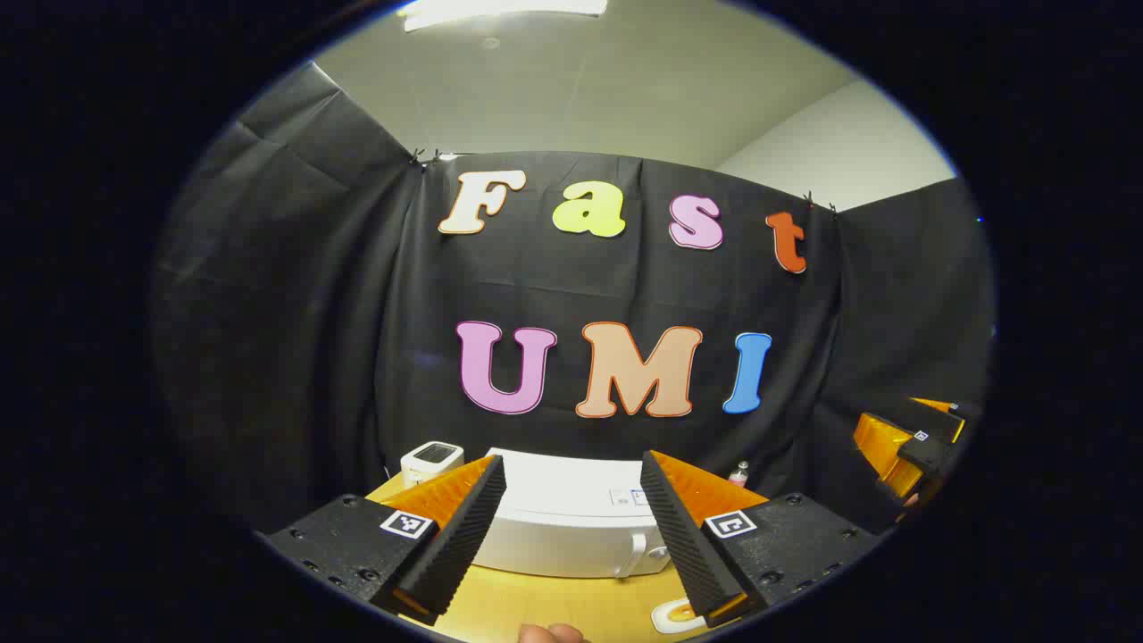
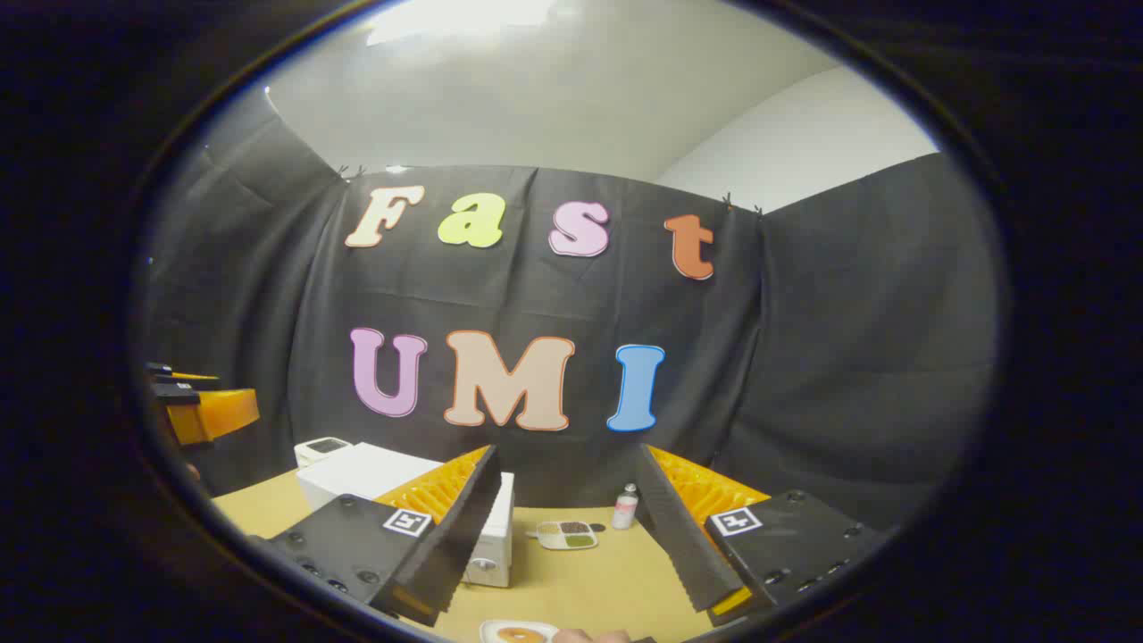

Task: Open the microwave oven with the left hand, put the food in, and close the microwave oven.

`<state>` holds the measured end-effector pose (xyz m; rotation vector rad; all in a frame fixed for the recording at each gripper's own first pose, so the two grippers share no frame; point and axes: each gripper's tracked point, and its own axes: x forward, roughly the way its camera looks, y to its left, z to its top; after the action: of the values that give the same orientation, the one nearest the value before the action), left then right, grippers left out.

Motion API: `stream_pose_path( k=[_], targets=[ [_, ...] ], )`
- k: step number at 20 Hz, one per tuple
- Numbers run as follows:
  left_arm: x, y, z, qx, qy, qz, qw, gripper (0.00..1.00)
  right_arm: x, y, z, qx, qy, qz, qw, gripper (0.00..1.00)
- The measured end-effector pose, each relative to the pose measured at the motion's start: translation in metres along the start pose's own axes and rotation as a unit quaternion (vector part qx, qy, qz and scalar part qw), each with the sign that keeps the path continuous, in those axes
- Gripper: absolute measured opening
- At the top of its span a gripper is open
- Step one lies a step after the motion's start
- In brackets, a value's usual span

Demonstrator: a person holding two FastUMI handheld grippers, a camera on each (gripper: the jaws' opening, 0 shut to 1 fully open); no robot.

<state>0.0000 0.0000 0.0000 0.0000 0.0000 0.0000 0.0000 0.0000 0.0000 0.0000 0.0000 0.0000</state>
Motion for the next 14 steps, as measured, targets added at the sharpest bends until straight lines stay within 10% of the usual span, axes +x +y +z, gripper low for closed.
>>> stream_pose_path(
  k=[14],
  targets=[
    [-0.006, -0.002, -0.019, 0.031, 0.020, 0.025, 0.999, 0.92, 0.009, 0.006, -0.013, 0.020, 0.016, 0.029, 0.999, 0.97]
  ],
)
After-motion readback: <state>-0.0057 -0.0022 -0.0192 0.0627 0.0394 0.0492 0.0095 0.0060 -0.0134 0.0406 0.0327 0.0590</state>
